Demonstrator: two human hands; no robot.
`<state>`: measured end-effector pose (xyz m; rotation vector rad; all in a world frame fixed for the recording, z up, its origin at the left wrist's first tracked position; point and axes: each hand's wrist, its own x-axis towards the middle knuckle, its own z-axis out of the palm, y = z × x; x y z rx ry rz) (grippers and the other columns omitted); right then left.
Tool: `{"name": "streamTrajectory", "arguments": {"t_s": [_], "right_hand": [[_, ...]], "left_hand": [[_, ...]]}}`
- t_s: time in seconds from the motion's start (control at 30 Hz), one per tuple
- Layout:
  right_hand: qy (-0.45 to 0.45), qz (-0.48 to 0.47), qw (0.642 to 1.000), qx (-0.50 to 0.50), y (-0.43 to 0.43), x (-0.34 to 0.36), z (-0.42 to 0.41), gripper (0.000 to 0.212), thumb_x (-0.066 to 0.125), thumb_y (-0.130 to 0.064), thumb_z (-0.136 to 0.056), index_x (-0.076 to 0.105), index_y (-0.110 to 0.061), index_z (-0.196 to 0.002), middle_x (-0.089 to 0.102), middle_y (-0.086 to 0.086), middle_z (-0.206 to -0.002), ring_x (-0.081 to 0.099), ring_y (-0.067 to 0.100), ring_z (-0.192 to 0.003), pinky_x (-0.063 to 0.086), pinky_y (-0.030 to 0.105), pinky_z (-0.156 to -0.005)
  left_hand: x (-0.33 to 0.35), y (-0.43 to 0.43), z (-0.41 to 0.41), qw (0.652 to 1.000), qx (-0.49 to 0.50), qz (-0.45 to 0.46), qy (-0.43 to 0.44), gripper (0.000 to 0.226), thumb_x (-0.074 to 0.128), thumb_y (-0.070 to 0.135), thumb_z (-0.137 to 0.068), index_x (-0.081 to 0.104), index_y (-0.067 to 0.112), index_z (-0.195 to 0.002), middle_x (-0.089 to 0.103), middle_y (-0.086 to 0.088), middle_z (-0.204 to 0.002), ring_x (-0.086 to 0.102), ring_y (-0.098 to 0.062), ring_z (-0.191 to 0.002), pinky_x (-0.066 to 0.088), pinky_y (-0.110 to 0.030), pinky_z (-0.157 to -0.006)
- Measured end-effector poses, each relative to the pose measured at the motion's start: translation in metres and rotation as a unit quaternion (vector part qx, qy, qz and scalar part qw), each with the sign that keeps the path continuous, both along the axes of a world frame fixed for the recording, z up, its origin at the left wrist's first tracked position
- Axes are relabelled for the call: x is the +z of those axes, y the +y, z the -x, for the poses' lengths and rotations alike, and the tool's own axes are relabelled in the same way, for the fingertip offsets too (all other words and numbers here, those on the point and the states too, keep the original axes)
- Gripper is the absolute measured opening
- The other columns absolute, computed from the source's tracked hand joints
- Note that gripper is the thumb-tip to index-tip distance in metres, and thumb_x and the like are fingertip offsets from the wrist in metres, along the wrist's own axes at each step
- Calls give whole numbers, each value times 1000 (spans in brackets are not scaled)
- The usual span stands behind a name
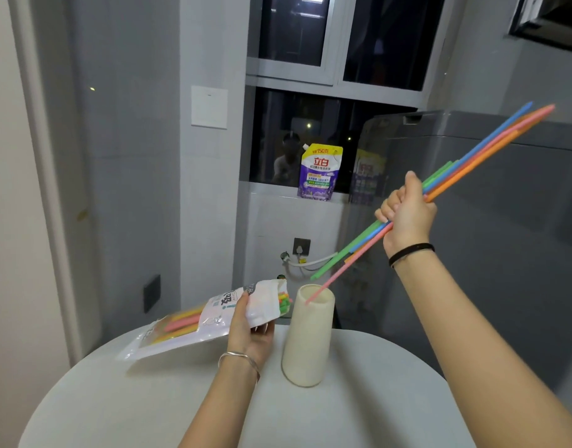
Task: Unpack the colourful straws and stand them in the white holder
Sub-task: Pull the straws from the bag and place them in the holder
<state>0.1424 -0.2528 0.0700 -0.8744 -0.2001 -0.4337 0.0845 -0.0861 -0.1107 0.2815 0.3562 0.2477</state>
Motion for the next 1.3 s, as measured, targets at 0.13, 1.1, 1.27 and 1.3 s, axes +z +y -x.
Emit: {"name": "streamTrajectory", "arguments": {"t_s": [0.13, 1.1, 1.27, 1.3], "right_hand": [[23, 26, 999, -27, 12, -4, -6, 37, 53, -30, -92, 35, -18, -62, 32, -9, -33, 28, 4, -29, 27, 17, -33], [93, 267, 958, 54, 50, -129, -58, 47, 51, -26, -94, 39, -13, -51, 49, 1, -46, 50, 13, -45, 48, 30, -61], [131, 325, 933, 85, 47, -150, -65, 38, 50, -20, -95, 57, -8, -60, 69, 15, -88, 64, 17, -77, 51, 27, -79], [138, 335, 927, 101, 46, -153, -64, 35, 50, -19, -95, 62, -7, -65, 69, 15, -92, 64, 17, -78, 52, 24, -74]], "left_hand": [[1, -4, -2, 1000, -14, -11, 0, 15, 65, 22, -86, 60, 15, -98, 67, -5, -94, 63, -18, -84, 57, -28, -71], [-37, -4, 14, 1000, 10, -22, 6, 11, 61, 23, -88, 62, 18, -98, 75, -4, -82, 64, -19, -86, 57, -25, -49], [-44, -4, 12, 1000, 6, -18, 8, 15, 60, 24, -89, 62, 17, -102, 73, -6, -89, 64, -20, -86, 56, -24, -48], [-44, -5, 11, 1000, 5, -17, 9, 15, 61, 24, -88, 62, 17, -102, 74, -5, -86, 64, -20, -85, 56, -24, -48]]}}
